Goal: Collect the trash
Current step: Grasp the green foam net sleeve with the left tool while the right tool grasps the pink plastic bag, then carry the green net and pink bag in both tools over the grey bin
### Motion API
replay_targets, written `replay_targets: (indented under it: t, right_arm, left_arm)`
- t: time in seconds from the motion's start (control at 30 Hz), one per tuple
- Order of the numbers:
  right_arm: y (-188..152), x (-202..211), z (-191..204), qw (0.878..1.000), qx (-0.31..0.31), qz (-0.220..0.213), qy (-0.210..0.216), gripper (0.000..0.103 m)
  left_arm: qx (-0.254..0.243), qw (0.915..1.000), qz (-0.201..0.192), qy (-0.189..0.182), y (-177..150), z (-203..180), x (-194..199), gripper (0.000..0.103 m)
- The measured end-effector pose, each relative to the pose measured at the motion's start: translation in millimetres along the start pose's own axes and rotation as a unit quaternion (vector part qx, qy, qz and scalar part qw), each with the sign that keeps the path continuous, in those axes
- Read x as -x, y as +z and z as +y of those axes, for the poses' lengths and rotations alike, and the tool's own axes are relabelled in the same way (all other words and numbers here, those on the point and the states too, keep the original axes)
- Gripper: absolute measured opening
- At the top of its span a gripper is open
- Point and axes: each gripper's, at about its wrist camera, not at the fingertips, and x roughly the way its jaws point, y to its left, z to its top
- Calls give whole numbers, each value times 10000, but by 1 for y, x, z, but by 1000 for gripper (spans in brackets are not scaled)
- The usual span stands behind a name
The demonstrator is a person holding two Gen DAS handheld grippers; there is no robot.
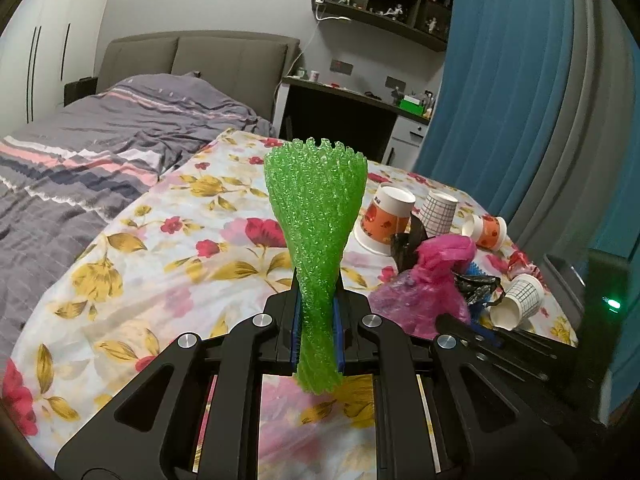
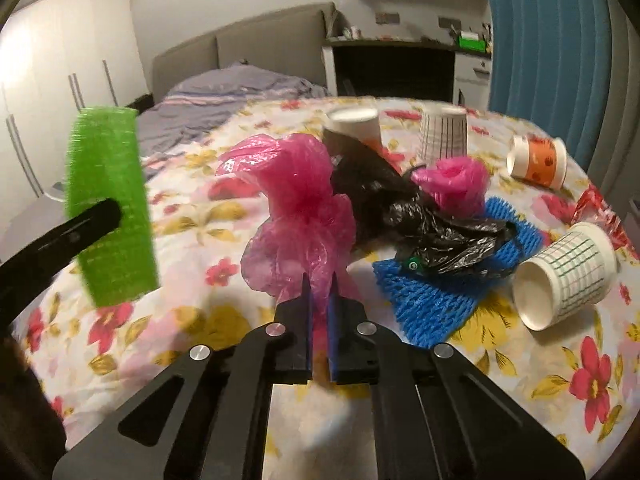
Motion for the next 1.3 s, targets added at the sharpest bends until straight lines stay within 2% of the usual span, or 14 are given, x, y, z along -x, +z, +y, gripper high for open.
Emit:
replay_targets:
  t: [0.2,0.5,0.77,1.0,1.3]
  right_arm:
    - [-15,57,-4,9989,151,-432,88,7]
    - [-34,116,-48,9967,-64,-790,-159,7]
    - [-41,155,-107,9904,-384,-1168,-631,7]
    - [-45,185,-170,9798,-822,-1410,-1152,7]
    - [-49,208,-234,9651,-1125,-1596,-1747,7]
  left_arm:
    - [-121,9999,-116,-9,1,-8,19,12]
    - [-438,9986,-161,-265,-5,-58,32,12]
    - [-796,9928,-37,-891,-10,-138,22,12]
    - [-1272,9824,-15,-1365,-13,-217,9,12]
    - [-1676,9705,27,-1734,-18,-295,-9,12]
